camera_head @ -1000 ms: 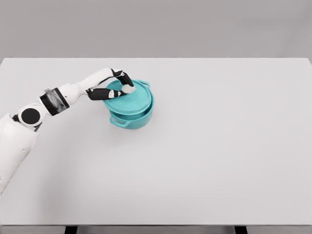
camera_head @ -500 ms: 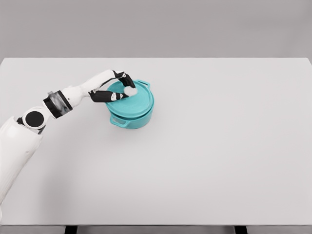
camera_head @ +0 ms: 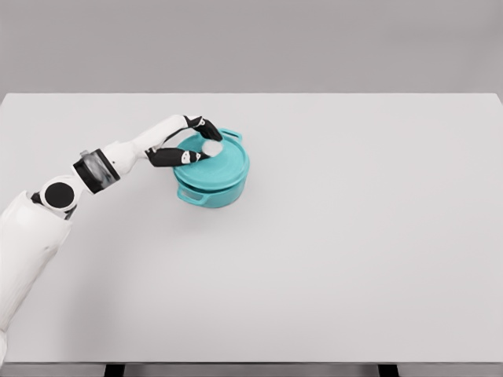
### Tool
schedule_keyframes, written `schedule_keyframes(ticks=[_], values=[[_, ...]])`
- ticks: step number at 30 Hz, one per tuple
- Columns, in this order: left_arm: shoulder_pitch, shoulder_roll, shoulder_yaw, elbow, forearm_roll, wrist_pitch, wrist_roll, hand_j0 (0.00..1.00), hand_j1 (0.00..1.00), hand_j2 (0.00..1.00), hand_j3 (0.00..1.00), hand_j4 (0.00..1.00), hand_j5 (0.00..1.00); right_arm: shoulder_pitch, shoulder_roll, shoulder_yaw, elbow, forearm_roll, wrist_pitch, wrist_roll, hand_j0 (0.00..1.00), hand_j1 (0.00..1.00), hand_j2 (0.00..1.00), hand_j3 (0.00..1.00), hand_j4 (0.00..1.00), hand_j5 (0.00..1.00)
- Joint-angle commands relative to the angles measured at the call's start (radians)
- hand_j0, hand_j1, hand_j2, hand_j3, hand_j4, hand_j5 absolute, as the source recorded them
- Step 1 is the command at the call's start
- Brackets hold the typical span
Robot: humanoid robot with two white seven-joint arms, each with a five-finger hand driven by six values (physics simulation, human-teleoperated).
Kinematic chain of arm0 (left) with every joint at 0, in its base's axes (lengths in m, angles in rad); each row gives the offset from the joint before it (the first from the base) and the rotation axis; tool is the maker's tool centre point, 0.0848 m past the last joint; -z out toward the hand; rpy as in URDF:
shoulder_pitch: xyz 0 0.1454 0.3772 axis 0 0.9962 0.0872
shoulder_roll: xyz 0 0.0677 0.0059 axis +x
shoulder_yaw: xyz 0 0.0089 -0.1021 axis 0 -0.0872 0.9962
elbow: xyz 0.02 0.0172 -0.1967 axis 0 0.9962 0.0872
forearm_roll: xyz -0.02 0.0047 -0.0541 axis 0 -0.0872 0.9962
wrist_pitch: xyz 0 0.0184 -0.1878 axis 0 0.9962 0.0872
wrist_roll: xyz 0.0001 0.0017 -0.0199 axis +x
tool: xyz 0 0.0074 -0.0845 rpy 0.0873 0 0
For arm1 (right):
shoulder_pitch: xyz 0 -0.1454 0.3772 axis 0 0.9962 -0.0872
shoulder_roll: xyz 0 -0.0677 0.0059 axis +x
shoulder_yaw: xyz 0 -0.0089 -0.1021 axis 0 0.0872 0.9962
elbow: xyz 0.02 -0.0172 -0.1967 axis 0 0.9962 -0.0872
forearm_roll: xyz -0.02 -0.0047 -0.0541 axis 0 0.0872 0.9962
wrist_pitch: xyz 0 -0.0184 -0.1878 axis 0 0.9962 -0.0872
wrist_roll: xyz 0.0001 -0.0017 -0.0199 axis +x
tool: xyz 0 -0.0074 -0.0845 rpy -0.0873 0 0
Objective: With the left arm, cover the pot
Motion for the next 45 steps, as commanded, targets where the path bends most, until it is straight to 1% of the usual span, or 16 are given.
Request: schedule_keyframes(ticks=[1, 10, 12, 14, 19, 29, 32, 34, 40, 43, 44, 45], values=[[0.002, -0.001, 0.002, -0.001, 0.008, 0.001, 0.002, 0.73, 0.73, 0.73, 0.73, 0.73, 0.73, -0.002, 0.000, 0.000, 0.000, 0.001, 0.000, 0.000, 1.00, 1.00, 1.00, 1.00, 1.00, 1.00], [0.002, -0.001, -0.001, 0.004, 0.006, 0.001, 0.002, 0.74, 0.74, 0.74, 0.74, 0.74, 0.74, -0.002, 0.000, 0.000, 0.000, 0.001, 0.000, 0.000, 1.00, 1.00, 1.00, 1.00, 1.00, 1.00], [0.003, -0.001, -0.001, 0.004, 0.006, 0.001, 0.002, 0.79, 0.79, 0.79, 0.79, 0.79, 0.79, -0.002, 0.000, 0.000, 0.000, 0.001, 0.000, 0.000, 1.00, 1.00, 1.00, 1.00, 1.00, 1.00], [0.003, 0.001, -0.001, 0.002, 0.006, 0.001, 0.002, 0.81, 0.81, 0.81, 0.81, 0.81, 0.81, -0.002, 0.000, 0.000, 0.000, 0.001, 0.000, 0.000, 1.00, 1.00, 1.00, 1.00, 1.00, 1.00], [0.003, 0.001, -0.001, 0.010, 0.006, 0.001, 0.002, 0.82, 0.82, 0.82, 0.82, 0.82, 0.82, -0.002, 0.000, 0.000, 0.000, 0.001, 0.000, 0.000, 1.00, 1.00, 1.00, 1.00, 1.00, 1.00], [-0.012, -0.014, 0.002, 0.087, 0.006, 0.001, 0.002, 0.82, 0.82, 0.82, 0.82, 0.82, 0.82, 0.000, 0.000, 0.000, 0.000, 0.001, 0.000, 0.000, 1.00, 1.00, 1.00, 1.00, 1.00, 1.00], [-0.014, -0.014, 0.006, 0.091, 0.006, 0.001, 0.002, 0.82, 0.82, 0.82, 0.82, 0.82, 0.82, -0.002, 0.000, 0.000, 0.000, -0.001, 0.000, 0.000, 1.00, 1.00, 1.00, 1.00, 1.00, 1.00], [-0.025, -0.014, 0.006, 0.110, 0.006, 0.001, 0.002, 0.82, 0.82, 0.82, 0.82, 0.82, 0.82, -0.002, 0.000, 0.000, 0.000, 0.001, 0.000, 0.000, 1.00, 1.00, 1.00, 1.00, 1.00, 1.00], [-0.048, -0.011, 0.005, 0.124, 0.006, 0.001, 0.002, 0.82, 0.82, 0.82, 0.82, 0.82, 0.82, -0.002, 0.000, 0.000, 0.000, -0.001, 0.000, 0.000, 1.00, 1.00, 1.00, 1.00, 1.00, 1.00], [-0.048, -0.008, 0.005, 0.122, 0.008, 0.001, 0.002, 0.86, 0.86, 0.86, 0.86, 0.86, 0.86, -0.002, 0.000, 0.000, 0.000, 0.001, 0.000, 0.000, 1.00, 1.00, 1.00, 1.00, 1.00, 1.00], [-0.048, -0.001, 0.005, 0.119, 0.008, 0.001, 0.002, 0.90, 0.90, 0.90, 0.90, 0.90, 0.90, -0.002, 0.000, 0.000, 0.000, 0.001, 0.000, 0.000, 1.00, 1.00, 1.00, 1.00, 1.00, 1.00], [-0.048, 0.005, 0.008, 0.113, 0.009, 0.001, 0.002, 1.00, 1.00, 1.00, 1.00, 1.00, 1.00, -0.002, 0.000, 0.000, 0.000, 0.001, 0.000, 0.000, 1.00, 1.00, 1.00, 1.00, 1.00, 1.00]])
